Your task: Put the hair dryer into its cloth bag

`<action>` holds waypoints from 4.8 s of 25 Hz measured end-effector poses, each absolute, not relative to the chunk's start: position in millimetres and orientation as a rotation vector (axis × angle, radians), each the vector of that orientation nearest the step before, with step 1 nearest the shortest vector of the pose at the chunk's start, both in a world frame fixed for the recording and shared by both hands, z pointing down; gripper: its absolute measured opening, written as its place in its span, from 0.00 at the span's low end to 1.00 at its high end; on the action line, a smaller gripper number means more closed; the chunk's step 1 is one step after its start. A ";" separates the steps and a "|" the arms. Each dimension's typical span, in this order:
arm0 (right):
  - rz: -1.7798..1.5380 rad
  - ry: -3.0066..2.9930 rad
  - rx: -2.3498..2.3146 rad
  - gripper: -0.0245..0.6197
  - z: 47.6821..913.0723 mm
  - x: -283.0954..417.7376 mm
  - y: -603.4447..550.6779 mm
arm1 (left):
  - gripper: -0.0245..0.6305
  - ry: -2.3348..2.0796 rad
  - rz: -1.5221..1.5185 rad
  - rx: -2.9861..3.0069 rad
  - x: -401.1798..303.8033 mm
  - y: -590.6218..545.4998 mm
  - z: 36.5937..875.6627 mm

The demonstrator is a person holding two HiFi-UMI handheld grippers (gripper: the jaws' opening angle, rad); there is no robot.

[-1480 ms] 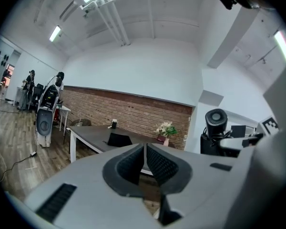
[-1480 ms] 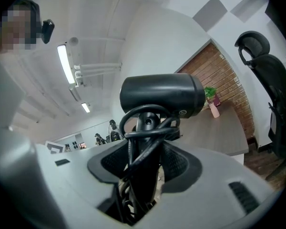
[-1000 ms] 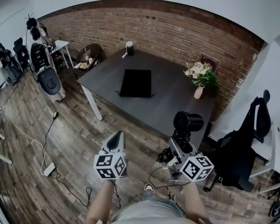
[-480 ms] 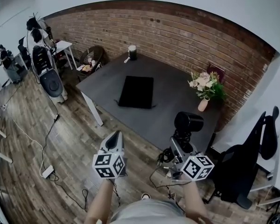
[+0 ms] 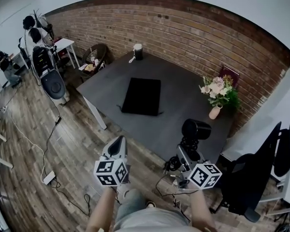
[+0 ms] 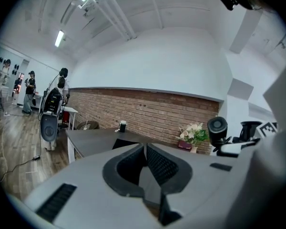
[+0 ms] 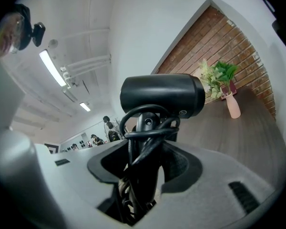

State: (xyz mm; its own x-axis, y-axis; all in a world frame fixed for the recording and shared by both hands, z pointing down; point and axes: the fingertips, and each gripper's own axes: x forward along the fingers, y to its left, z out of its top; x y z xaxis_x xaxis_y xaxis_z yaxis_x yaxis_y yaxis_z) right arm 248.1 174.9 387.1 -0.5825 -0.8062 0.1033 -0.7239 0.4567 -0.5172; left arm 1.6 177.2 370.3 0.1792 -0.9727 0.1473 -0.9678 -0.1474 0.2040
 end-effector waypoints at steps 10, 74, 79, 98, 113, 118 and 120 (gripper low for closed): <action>-0.824 2.537 -1.419 0.35 410.6 209.1 110.6 | 0.07 -1.790 -0.053 2.244 -31.5 84.4 382.6; -1.254 2.343 -1.674 0.35 527.8 112.1 -80.0 | 0.07 -1.314 0.446 2.201 -108.5 -134.9 555.6; -1.265 2.336 -1.672 0.35 529.4 112.5 -78.9 | 0.07 -1.292 0.482 2.228 -105.1 -134.1 557.1; -1.264 2.244 -1.720 0.35 533.2 124.4 -73.8 | 0.25 -0.768 1.116 2.592 -73.4 -121.9 584.7; -1.267 2.114 -1.812 0.35 543.6 144.7 -60.5 | 0.24 -0.440 1.545 2.726 -56.9 -120.2 620.8; -1.273 2.073 -1.836 0.35 546.7 151.1 -56.5 | 0.20 -0.400 1.576 2.728 -50.8 -122.5 626.9; -1.275 2.064 -1.843 0.35 547.5 152.7 -55.5 | 0.18 -0.393 1.567 2.726 -49.3 -123.3 627.1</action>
State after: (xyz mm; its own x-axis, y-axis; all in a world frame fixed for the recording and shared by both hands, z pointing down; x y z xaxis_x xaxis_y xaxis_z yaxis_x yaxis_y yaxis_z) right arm 152.7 -55.5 547.5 -0.2655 -0.8573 0.4412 -0.7782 -0.0797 -0.6230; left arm -49.3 -123.3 627.1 0.4802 -0.2269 0.8473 -0.1999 -0.9689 -0.1461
